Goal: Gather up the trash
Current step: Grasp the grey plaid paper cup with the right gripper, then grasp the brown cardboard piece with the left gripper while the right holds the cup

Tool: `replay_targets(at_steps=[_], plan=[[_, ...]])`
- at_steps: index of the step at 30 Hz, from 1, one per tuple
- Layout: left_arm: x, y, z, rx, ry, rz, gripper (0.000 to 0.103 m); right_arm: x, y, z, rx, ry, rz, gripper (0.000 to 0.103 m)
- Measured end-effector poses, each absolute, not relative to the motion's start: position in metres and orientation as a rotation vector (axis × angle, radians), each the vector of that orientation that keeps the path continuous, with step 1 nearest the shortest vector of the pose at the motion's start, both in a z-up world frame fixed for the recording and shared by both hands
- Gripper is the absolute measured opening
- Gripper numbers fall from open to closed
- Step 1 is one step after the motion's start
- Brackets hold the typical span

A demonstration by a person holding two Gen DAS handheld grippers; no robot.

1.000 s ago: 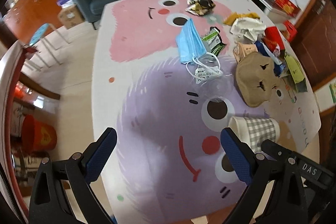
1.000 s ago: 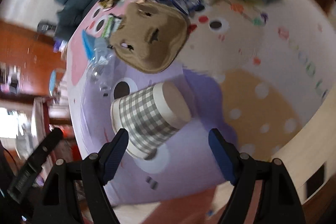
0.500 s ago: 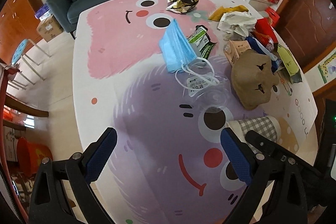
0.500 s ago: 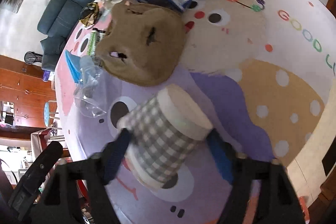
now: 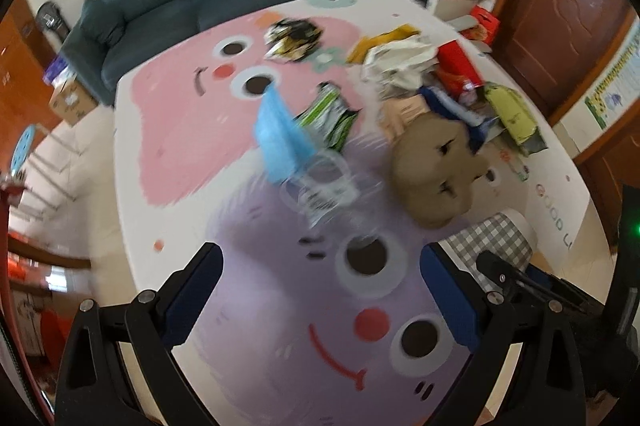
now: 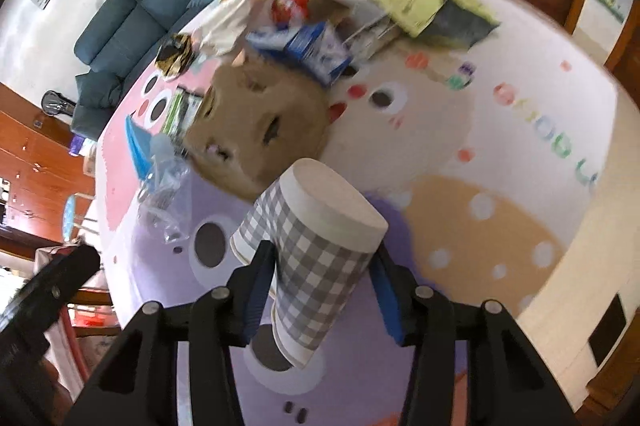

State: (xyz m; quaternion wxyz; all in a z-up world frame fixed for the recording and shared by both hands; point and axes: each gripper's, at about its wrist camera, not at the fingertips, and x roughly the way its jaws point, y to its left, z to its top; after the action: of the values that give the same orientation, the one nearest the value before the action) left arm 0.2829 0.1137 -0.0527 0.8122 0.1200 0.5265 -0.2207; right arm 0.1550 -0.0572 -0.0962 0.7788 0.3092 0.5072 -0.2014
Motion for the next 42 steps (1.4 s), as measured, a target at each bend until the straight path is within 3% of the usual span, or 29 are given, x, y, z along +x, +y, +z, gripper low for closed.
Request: replay_targets(at_steps=[14,27,28,31,39,42], plan=[[0.341,0.003,-0.074,0.402,1.219,-0.742,0.098,0.145,-0.112,-0.080,0.608,1.032,-0.530,0.048],[0.354,-0.017,-0.115,0.434,1.334,-0.811,0.097,0.171,-0.114,-0.096,0.585,1.090,-0.480,0.048],[0.354,-0.016,-0.115,0.426,1.338,-0.814,0.096,0.171,-0.114,-0.097,0.587,1.097,-0.475,0.048],[0.354,-0.015,-0.115,0.351,1.388,-0.865,0.075,0.170,-0.115,-0.100,0.604,1.108,-0.467,0.048],[0.339,-0.008,-0.090,0.313,1.342,-0.850,0.056,0.161,-0.115,-0.094,0.620,1.098,-0.453,0.048],[0.327,-0.006,-0.084,0.331,1.328,-0.831,0.056,0.156,-0.115,-0.091,0.620,1.097,-0.446,0.048]])
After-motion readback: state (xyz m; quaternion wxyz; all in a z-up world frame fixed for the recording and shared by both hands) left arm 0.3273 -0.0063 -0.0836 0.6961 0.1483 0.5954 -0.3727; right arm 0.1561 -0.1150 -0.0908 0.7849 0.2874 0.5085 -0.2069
